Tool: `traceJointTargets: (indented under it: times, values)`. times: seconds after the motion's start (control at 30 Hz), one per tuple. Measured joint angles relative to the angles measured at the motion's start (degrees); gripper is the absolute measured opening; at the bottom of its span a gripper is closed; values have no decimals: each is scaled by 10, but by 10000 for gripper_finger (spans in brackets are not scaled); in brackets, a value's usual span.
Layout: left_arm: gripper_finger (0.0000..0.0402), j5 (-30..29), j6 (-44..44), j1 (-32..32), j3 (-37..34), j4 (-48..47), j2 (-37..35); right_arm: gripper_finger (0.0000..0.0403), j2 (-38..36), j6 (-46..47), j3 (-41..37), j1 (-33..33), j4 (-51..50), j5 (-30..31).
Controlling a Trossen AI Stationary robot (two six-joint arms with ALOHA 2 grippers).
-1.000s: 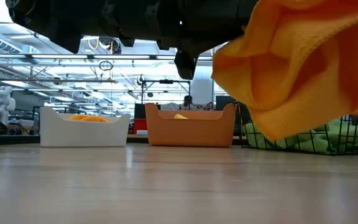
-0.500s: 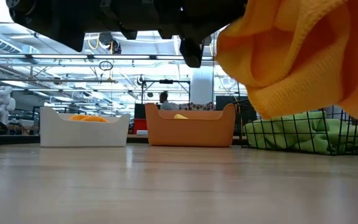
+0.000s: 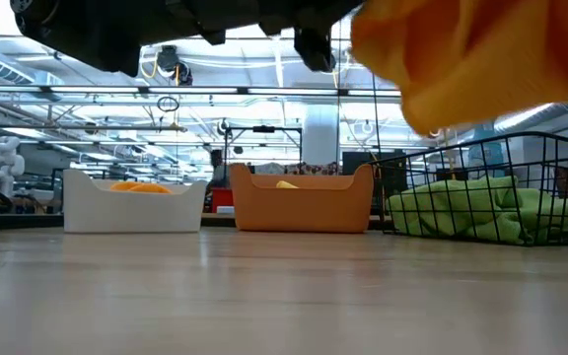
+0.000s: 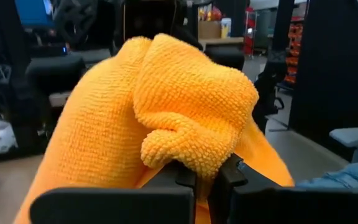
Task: Sort microfiber towel by color & place in baskets
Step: Put the orange towel into the white bin
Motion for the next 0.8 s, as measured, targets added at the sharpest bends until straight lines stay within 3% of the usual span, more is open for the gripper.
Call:
traceJointTargets:
  times: [0.07,0.27,0.4,0.6,0.8]
  values:
    - [14,0,5,0,0,6,0,185,0,-19,0,-10,6,-9]
    - [34,-24,-28,-2,0,-16,-14,19,0,-39,0,-17,-15,-8]
    - [110,-61,-54,-12,0,-102,-48,18,0,-34,0,-14,-20,-6]
    - [263,-177,-132,-43,0,-306,-114,5,0,-32,0,-12,-25,3]
    - [351,-296,-114,-95,0,-320,-140,3,0,-33,0,-14,-27,25]
